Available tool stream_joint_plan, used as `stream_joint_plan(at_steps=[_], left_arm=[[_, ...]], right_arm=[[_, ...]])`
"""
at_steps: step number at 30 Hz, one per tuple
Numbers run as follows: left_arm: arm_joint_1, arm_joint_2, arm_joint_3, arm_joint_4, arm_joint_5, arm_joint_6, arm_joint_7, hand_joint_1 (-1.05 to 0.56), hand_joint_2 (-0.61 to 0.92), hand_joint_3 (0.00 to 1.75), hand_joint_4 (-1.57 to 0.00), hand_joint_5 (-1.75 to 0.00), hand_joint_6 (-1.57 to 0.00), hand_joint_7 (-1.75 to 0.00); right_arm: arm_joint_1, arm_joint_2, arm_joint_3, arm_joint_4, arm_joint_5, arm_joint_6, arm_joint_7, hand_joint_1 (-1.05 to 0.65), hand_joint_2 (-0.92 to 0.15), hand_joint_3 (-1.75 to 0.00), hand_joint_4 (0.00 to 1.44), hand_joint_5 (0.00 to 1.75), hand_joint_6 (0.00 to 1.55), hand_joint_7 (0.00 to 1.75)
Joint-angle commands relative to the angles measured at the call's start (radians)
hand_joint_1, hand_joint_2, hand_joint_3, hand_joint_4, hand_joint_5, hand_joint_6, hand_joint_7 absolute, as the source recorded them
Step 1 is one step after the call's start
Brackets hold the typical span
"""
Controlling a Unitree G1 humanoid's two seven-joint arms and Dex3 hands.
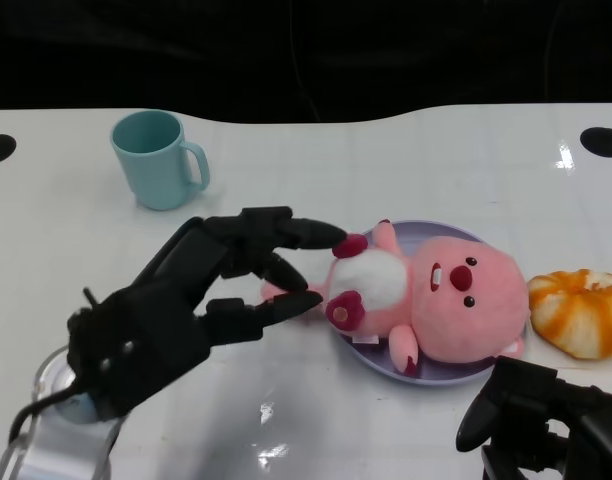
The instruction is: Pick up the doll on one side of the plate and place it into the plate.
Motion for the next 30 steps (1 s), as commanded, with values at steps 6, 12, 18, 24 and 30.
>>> stream_joint_plan(at_steps=[6, 12, 18, 24, 30], left_arm=[[0.197, -0.024, 0.065, -0.227, -0.184, 0.16, 0.011, -0.35, 0.62, 0.93, -0.75, -1.35, -0.75, -1.03], [0.3, 0.017, 0.073, -0.367, -0.222, 0.282, 0.0, -0.28, 0.55, 1.16, -0.74, -1.55, -0.71, -1.23], [0.411, 0.007, 0.072, -0.482, -0.295, 0.408, 0.032, -0.22, 0.5, 1.27, -0.69, -1.69, -0.69, -1.38], [0.463, -0.031, 0.072, -0.554, -0.385, 0.543, 0.085, -0.21, 0.53, 1.26, -0.72, -1.75, -0.66, -1.53], [0.497, -0.053, 0.061, -0.574, -0.432, 0.624, 0.138, -0.23, 0.54, 1.24, -0.73, -1.75, -0.65, -1.56]], right_arm=[[-0.007, -0.007, 0.003, -0.018, 0.002, 0.019, -0.017, -0.04, -0.61, -1.22, 0.63, 1.75, 0.51, 1.58], [-0.012, -0.006, 0.016, -0.019, -0.007, 0.014, -0.023, -0.06, -0.6, -1.24, 0.64, 1.75, 0.51, 1.6], [-0.008, -0.012, 0.02, -0.035, -0.017, 0.024, -0.027, -0.06, -0.6, -1.26, 0.63, 1.75, 0.51, 1.61], [-0.018, -0.012, 0.013, -0.038, -0.008, 0.032, -0.027, -0.06, -0.59, -1.25, 0.63, 1.75, 0.5, 1.61], [-0.037, -0.017, -0.004, -0.007, 0.001, 0.023, -0.015, -0.05, -0.6, -1.25, 0.62, 1.75, 0.49, 1.61]])
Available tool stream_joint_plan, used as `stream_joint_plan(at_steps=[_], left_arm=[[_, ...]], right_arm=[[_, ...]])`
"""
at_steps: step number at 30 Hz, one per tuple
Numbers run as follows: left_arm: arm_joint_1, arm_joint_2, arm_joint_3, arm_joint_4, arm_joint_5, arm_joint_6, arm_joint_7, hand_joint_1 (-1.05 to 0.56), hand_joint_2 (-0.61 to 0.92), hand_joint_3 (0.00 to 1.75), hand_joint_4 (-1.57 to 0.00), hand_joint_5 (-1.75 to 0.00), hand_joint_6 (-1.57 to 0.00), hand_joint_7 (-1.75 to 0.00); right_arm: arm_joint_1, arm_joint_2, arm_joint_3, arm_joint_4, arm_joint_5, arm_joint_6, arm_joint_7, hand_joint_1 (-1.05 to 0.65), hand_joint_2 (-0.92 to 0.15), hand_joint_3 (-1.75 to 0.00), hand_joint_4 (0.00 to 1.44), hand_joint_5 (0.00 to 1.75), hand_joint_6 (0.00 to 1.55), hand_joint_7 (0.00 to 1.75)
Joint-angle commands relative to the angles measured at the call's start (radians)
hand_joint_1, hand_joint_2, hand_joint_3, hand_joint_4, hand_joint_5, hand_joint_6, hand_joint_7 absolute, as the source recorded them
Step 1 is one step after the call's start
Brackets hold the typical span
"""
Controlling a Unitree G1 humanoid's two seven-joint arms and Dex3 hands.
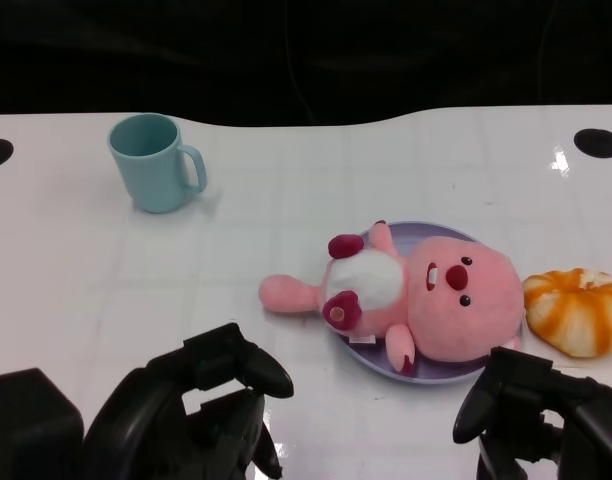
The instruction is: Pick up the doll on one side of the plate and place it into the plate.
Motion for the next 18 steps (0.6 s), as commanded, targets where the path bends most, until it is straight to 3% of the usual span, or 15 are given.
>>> stream_joint_plan(at_steps=[1, 10, 18], left_arm=[[0.012, -0.009, 0.001, 0.001, -0.025, 0.025, 0.021, -0.23, 0.55, 1.24, -0.73, -1.75, -0.65, -1.57], [-0.016, -0.023, 0.039, 0.115, -0.103, 0.034, 0.005, -0.26, 0.54, 1.26, -0.78, -1.75, -0.58, -1.73], [-0.029, -0.009, 0.067, 0.162, -0.132, 0.017, -0.016, -0.27, 0.53, 1.25, -0.8, -1.75, -0.6, -1.74]], right_arm=[[-0.011, -0.014, -0.021, 0.017, 0.014, -0.004, 0.012, -0.04, -0.6, -1.25, 0.62, 1.75, 0.49, 1.61], [-0.014, -0.024, -0.037, 0.039, 0.016, -0.014, 0.023, -0.07, -0.61, -1.21, 0.62, 1.75, 0.49, 1.59], [0.002, -0.023, -0.033, 0.05, 0.011, -0.048, 0.029, -0.07, -0.61, -1.19, 0.63, 1.75, 0.5, 1.59]])
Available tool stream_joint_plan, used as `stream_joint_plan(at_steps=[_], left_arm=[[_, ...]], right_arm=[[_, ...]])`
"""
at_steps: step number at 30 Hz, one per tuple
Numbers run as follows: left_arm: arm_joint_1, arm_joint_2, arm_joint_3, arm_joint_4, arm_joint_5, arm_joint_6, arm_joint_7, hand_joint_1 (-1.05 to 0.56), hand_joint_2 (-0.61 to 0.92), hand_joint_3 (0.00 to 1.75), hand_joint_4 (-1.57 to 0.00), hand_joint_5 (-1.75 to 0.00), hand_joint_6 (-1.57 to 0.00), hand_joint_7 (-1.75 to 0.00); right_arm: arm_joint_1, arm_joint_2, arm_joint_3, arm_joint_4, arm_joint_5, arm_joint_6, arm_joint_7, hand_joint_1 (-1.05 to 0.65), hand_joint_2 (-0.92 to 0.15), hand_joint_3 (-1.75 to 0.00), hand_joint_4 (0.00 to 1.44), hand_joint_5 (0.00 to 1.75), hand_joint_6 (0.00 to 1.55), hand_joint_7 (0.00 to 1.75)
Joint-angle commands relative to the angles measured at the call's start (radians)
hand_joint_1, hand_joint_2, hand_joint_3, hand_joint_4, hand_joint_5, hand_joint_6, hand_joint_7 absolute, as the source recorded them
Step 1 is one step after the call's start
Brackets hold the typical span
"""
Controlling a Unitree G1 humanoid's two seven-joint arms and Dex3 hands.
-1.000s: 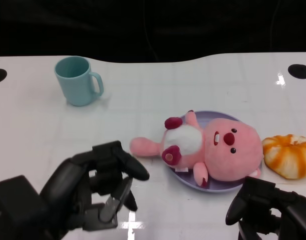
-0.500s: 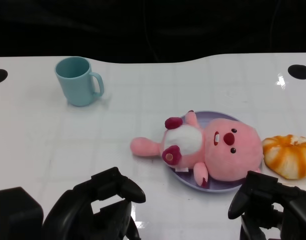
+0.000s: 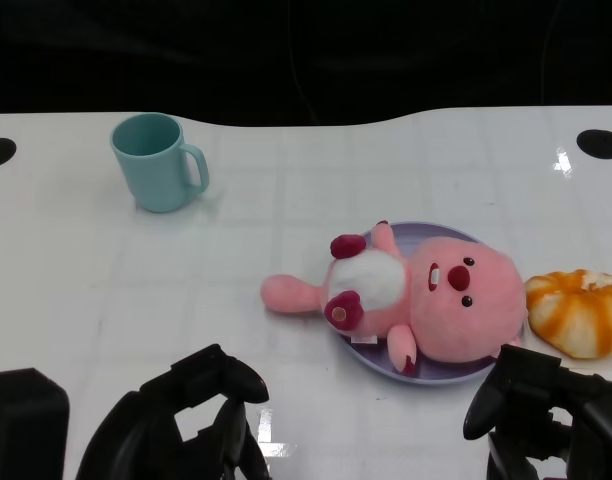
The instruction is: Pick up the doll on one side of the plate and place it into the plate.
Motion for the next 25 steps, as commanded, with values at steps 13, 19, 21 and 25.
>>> stream_joint_plan(at_steps=[13, 19, 21, 25], left_arm=[[-0.015, 0.022, 0.035, 0.038, -0.043, -0.024, -0.029, -0.27, 0.57, 1.19, -0.8, -1.75, -0.62, -1.73], [-0.012, 0.027, 0.039, 0.032, -0.052, -0.022, -0.034, -0.28, 0.58, 1.16, -0.79, -1.75, -0.6, -1.73], [-0.012, 0.029, 0.041, 0.032, -0.055, -0.02, -0.036, -0.28, 0.58, 1.16, -0.79, -1.75, -0.61, -1.73], [-0.013, 0.034, 0.044, 0.039, -0.061, -0.025, -0.044, -0.28, 0.58, 1.15, -0.8, -1.75, -0.62, -1.72]], right_arm=[[0.005, -0.01, 0.007, -0.013, -0.012, 0.011, -0.014, -0.05, -0.62, -1.21, 0.62, 1.75, 0.5, 1.59], [0.006, -0.008, 0.011, -0.024, -0.012, 0.023, -0.018, -0.05, -0.62, -1.21, 0.62, 1.75, 0.5, 1.59], [0.007, -0.005, 0.012, -0.026, -0.01, 0.026, -0.019, -0.05, -0.61, -1.21, 0.62, 1.75, 0.5, 1.59], [0.005, -0.008, 0.014, -0.025, -0.018, 0.02, -0.018, -0.05, -0.61, -1.21, 0.62, 1.75, 0.49, 1.6]])
